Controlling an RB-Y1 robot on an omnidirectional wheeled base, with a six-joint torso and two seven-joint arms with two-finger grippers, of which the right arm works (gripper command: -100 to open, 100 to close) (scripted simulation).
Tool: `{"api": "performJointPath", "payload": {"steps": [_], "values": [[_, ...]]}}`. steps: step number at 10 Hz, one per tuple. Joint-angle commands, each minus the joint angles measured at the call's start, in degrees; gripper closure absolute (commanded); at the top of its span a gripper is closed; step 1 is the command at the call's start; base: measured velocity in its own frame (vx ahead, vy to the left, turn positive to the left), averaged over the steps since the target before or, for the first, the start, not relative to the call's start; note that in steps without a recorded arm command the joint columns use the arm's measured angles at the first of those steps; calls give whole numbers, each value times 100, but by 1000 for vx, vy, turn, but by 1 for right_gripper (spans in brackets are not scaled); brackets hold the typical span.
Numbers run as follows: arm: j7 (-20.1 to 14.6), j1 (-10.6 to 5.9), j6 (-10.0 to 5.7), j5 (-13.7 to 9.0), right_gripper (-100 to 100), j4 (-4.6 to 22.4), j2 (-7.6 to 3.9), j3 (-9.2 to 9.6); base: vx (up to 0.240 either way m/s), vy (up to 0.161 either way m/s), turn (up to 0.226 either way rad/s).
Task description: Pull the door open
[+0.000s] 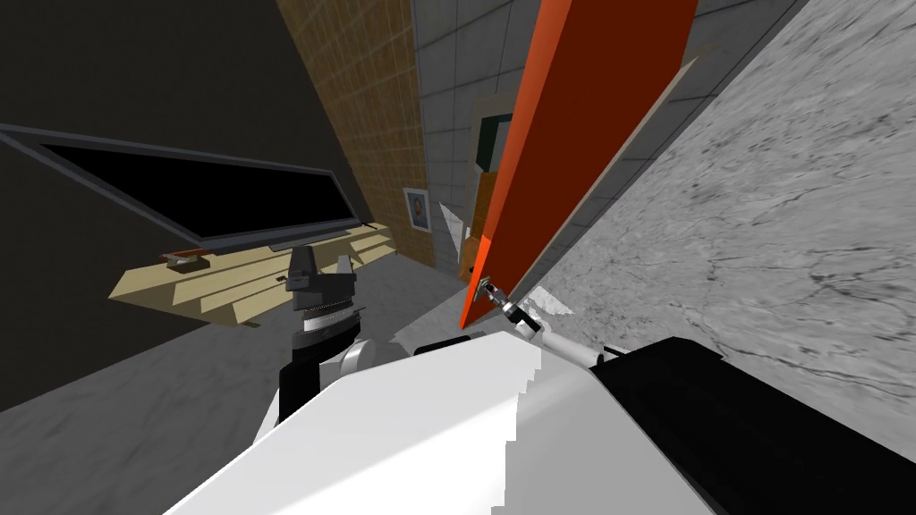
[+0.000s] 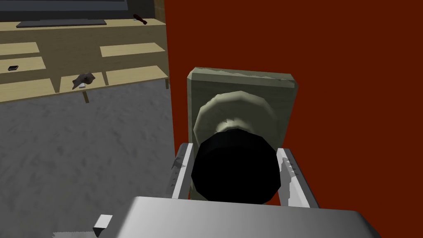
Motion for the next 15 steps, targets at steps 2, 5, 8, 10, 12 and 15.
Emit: {"api": "performJointPath", "payload": {"steps": [2,5,8,10,12,15], "values": [[-207,207,-424,91,100,-127,-362,182,-14,-29,-83],[-362,350,-703,173,100,-205,-599,352,-10,-22,-61],[-397,352,-873,222,100,-24,-527,442,4,38,21],[-433,372,-1054,246,100,83,-523,484,8,51,10],[-477,397,-1274,276,100,214,-519,534,14,67,33],[-539,436,-1590,318,100,403,-516,606,30,71,28]]}}
